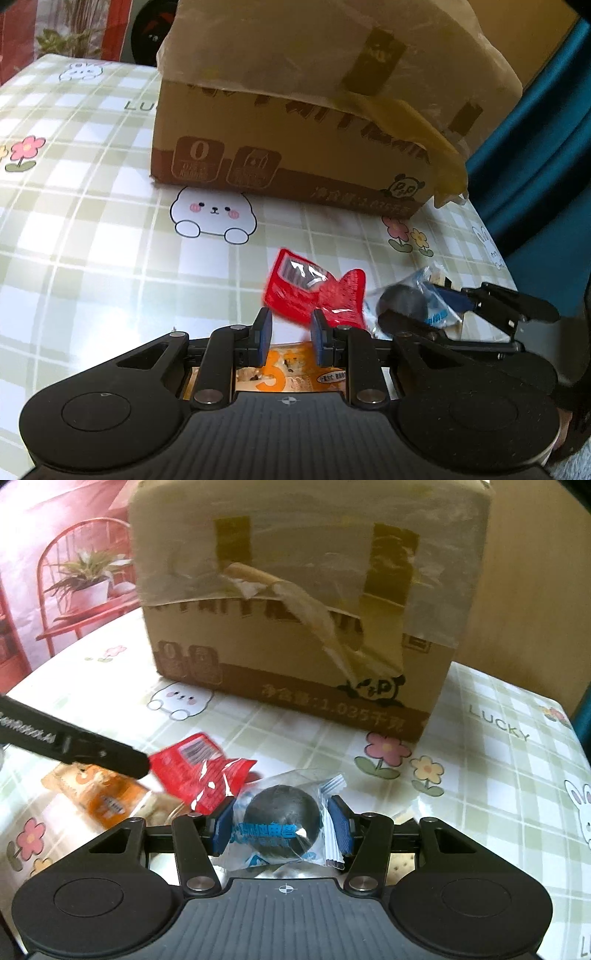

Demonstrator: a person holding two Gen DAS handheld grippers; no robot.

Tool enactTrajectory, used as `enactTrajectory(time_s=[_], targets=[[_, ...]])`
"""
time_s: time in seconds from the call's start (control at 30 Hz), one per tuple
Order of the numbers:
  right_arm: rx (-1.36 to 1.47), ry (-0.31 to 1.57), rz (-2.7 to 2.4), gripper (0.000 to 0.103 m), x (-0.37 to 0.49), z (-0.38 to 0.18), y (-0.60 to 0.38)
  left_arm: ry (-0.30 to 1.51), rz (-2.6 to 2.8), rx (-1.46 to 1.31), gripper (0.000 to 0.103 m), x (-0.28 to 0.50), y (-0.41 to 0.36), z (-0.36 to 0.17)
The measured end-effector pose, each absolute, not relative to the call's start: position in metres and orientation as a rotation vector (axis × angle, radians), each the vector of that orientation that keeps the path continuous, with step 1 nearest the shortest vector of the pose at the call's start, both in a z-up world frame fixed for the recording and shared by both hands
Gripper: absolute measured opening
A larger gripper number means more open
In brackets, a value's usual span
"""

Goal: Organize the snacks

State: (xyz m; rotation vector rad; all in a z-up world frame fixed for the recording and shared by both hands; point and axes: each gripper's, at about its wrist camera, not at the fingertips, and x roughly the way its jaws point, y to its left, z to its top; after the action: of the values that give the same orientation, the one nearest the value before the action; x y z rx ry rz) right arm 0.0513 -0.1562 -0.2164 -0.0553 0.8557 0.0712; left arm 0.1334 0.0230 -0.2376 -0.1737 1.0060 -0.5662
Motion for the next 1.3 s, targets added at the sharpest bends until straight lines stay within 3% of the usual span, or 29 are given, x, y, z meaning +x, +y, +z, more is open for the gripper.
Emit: enactTrajectory(time_s=[0.4, 0.9, 0.97, 1.03, 1.13, 1.3], targets=[[-0.089, 0.852, 0.137, 0.049, 0.063, -0.212, -0.135, 1.024, -0.495, -0.26, 0.025, 0.146, 0.046, -0.242], [-0.056, 0.825, 0.085, 0.049, 0.092, -0.214, -0.163, 1.005, -0.532, -0.21, 0.025, 0.175, 0.018, -0.24], [-0.036, 0.822, 0.075, 0.049, 0.088, -0.216, -0.165, 0.986, -0.562, -0.162, 0.032, 0.175, 0.01, -0.239], [0.001, 0.817, 0.051, 0.049, 0.081, -0.216, -0.172, 0.97, -0.602, -0.131, 0.053, 0.173, 0.002, -0.237], [0.04, 0.812, 0.017, 0.049, 0.07, -0.217, -0.184, 0.966, -0.632, -0.083, 0.069, 0.168, -0.011, -0.235], [0.102, 0.789, -0.03, 0.049, 0.054, -0.215, -0.202, 0.925, -0.612, 0.082, 0.075, 0.15, -0.038, -0.235]])
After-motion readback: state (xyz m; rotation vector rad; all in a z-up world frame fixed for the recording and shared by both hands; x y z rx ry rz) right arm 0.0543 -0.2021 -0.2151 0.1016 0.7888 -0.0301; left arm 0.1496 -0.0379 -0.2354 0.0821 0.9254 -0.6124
